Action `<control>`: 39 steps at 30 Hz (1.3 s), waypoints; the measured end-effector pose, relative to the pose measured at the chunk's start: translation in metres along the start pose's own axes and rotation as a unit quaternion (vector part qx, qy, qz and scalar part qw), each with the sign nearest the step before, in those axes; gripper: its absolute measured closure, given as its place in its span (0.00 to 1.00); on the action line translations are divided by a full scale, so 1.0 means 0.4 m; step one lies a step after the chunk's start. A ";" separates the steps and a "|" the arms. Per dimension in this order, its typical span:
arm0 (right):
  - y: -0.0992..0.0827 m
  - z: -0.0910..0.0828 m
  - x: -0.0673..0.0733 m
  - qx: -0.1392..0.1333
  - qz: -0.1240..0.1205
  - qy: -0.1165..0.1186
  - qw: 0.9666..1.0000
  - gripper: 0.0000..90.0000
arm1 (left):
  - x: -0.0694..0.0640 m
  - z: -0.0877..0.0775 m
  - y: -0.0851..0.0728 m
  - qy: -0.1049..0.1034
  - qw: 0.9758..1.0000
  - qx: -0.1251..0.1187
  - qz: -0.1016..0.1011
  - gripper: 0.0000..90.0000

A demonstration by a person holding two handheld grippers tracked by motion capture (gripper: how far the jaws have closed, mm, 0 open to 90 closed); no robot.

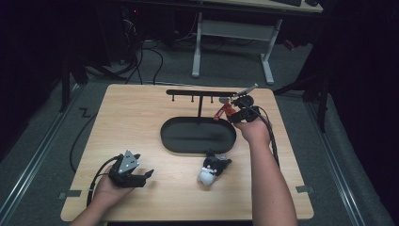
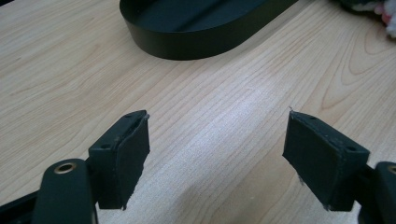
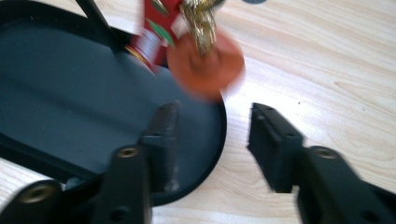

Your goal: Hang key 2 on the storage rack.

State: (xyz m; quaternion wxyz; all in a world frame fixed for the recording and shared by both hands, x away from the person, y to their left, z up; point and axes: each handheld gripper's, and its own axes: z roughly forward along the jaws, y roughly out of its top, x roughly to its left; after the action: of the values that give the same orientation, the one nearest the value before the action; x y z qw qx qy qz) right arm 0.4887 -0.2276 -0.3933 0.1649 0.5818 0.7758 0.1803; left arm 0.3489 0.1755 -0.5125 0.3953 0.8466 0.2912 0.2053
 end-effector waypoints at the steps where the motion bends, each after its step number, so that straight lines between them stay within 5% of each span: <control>1: -0.003 -0.002 0.001 -0.003 -0.001 -0.002 1.000 0.53 | 0.000 0.000 0.000 0.000 1.000 0.000 0.000 0.25; 8: -0.070 -0.037 0.014 -0.037 -0.007 -0.001 0.999 0.48 | 0.001 0.000 0.006 -0.003 1.000 -0.007 -0.008 0.26; 10: -0.142 -0.053 0.031 -0.066 -0.016 0.010 0.998 0.47 | -0.001 -0.002 0.008 -0.002 1.000 -0.007 -0.004 0.28; 11: -0.142 -0.053 0.031 -0.066 -0.016 0.010 0.998 0.47 | -0.004 -0.003 0.010 0.000 1.000 -0.009 -0.003 0.28; 15: -0.299 -0.045 0.054 -0.119 -0.019 0.025 0.992 0.48 | -0.021 0.003 0.020 -0.012 1.000 -0.010 -0.003 0.32; 16: -0.299 -0.045 0.054 -0.119 -0.019 0.025 0.992 0.48 | -0.021 0.003 0.020 -0.012 1.000 -0.010 -0.003 0.34; 18: -0.398 -0.029 0.059 -0.160 -0.012 0.021 0.987 0.48 | -0.038 0.017 0.025 -0.017 1.000 -0.003 0.004 0.37; 19: -0.398 -0.029 0.059 -0.160 -0.012 0.021 0.987 0.48 | -0.038 0.017 0.025 -0.017 1.000 -0.003 0.004 0.38; 20: -0.463 -0.017 0.051 -0.180 0.023 0.035 0.983 0.49 | -0.053 0.023 0.030 -0.018 1.000 -0.003 0.007 0.39; 24: -0.545 -0.013 0.044 -0.207 0.036 0.034 0.977 0.48 | -0.087 0.033 0.042 -0.019 1.000 0.000 0.023 0.47; 25: -0.582 -0.016 0.039 -0.228 0.043 0.028 0.972 0.48 | -0.097 0.037 0.045 -0.021 0.999 0.001 0.026 0.50; 26: -0.609 -0.022 0.028 -0.232 0.069 0.045 0.969 0.48 | -0.104 0.040 0.048 -0.024 0.999 0.001 0.026 0.54; 29: -0.617 -0.032 0.019 -0.234 0.070 0.052 0.968 0.49 | -0.127 0.051 0.058 -0.039 0.999 0.002 0.020 0.61; 31: -0.625 -0.039 0.015 -0.241 0.054 0.023 0.969 0.52 | -0.143 0.057 0.071 -0.051 0.998 0.003 0.022 0.74; 33: -0.627 -0.038 0.007 -0.245 0.055 0.021 0.968 0.54 | -0.157 0.065 0.085 -0.052 0.999 -0.002 0.014 0.82; 39: -0.621 -0.032 -0.003 -0.236 0.064 0.047 0.968 0.71 | -0.205 0.131 0.137 -0.053 0.999 -0.005 0.001 0.98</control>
State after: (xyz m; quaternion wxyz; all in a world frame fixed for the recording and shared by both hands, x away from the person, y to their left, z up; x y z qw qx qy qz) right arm 0.2737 -0.2938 -0.4989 0.2489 0.5659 0.6790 0.3959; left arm 0.3361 0.0647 -0.5102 0.4147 0.8544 0.2682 0.1617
